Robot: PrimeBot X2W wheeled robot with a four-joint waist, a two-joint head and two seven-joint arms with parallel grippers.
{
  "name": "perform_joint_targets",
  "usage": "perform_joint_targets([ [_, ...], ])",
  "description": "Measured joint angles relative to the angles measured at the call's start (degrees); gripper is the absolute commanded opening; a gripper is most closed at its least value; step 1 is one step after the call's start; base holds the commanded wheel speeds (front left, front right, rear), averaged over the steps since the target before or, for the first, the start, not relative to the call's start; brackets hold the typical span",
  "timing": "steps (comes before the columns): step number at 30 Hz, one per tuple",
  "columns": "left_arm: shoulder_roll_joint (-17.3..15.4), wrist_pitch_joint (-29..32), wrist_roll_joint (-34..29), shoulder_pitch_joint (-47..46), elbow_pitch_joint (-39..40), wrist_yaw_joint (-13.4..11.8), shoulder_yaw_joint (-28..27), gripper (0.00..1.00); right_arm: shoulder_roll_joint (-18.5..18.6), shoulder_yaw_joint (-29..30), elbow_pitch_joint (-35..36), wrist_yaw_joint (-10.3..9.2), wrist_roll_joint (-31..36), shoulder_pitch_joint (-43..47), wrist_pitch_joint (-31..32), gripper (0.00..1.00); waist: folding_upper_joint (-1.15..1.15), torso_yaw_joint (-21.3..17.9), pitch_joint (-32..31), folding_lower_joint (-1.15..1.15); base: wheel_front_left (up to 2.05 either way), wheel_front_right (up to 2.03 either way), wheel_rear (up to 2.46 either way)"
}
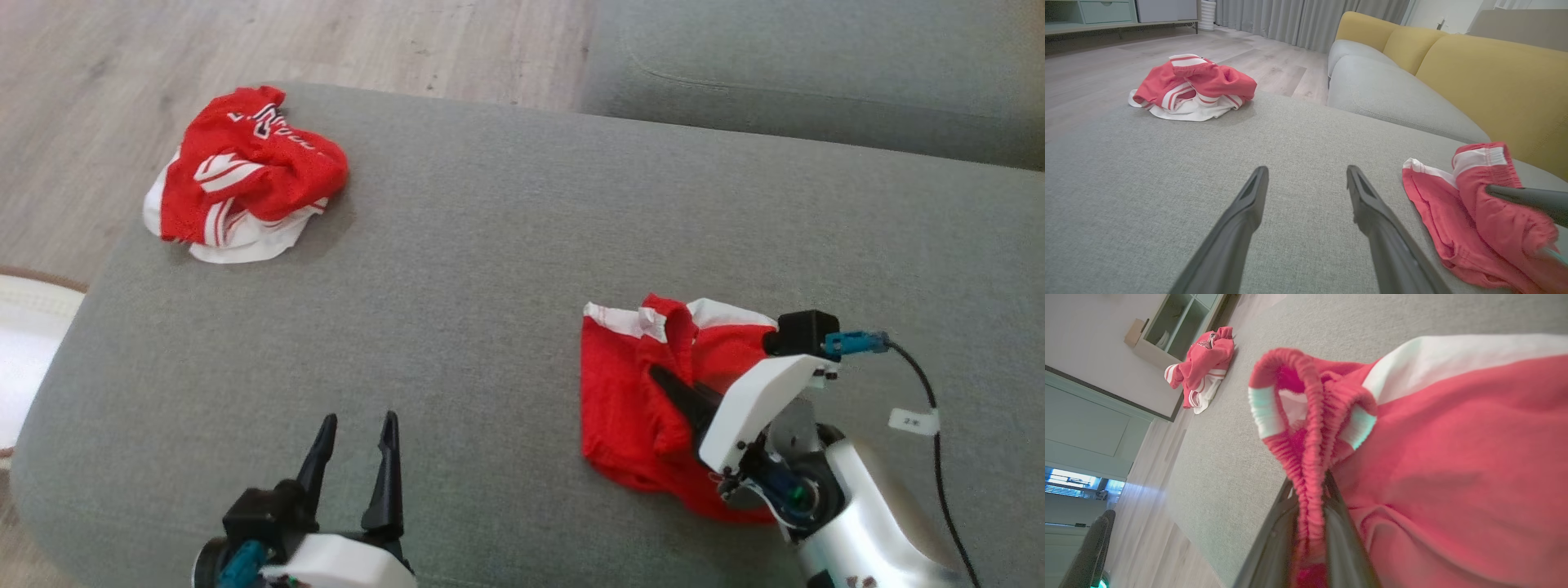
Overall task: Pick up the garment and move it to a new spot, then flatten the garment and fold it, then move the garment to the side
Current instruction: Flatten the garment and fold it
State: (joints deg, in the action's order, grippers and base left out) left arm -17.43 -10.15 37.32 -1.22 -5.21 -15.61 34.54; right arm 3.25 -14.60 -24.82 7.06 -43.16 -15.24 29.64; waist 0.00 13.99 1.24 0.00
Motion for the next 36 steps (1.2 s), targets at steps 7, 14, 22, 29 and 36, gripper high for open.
perform_joint_targets([
  [7, 0.07, 0.00, 0.00, 0.02, -0.24, -0.02, 0.56, 1.00, 0.01, -6.43, -7.68, 0.00, -3.57, -4.87, -6.45, 1.00, 0.00, 1.75, -0.60, 0.00, 0.00, 0.00, 0.00],
  [14, 0.02, -0.02, 0.00, 0.34, -0.24, -0.10, 0.59, 1.00, 0.00, -12.57, -7.71, 0.00, -3.05, -7.39, -12.04, 1.00, 0.00, 0.88, -1.31, 0.00, 0.00, 0.00, 0.00],
  [22, 0.02, -0.03, 0.00, 0.21, -0.21, -0.08, 0.73, 1.00, 0.01, -9.16, -5.82, 0.00, 11.09, -7.58, -21.87, 1.00, 0.00, -1.89, -2.33, 0.00, 0.00, 0.00, 0.00],
  [29, 0.03, -0.86, -0.25, -1.61, -0.23, -0.08, 0.59, 1.00, 0.01, 2.92, 0.21, 0.00, 27.89, -3.64, -30.00, 1.00, 0.00, -4.55, -3.35, 0.00, 0.00, 0.00, 0.00],
  [36, -0.05, -2.12, -0.16, -0.91, -1.46, -0.07, -0.29, 1.00, -0.13, 11.22, 8.88, 0.00, 32.17, 9.04, -31.38, 1.00, 0.00, -6.24, -4.41, 0.00, 0.00, 0.00, 0.00],
])
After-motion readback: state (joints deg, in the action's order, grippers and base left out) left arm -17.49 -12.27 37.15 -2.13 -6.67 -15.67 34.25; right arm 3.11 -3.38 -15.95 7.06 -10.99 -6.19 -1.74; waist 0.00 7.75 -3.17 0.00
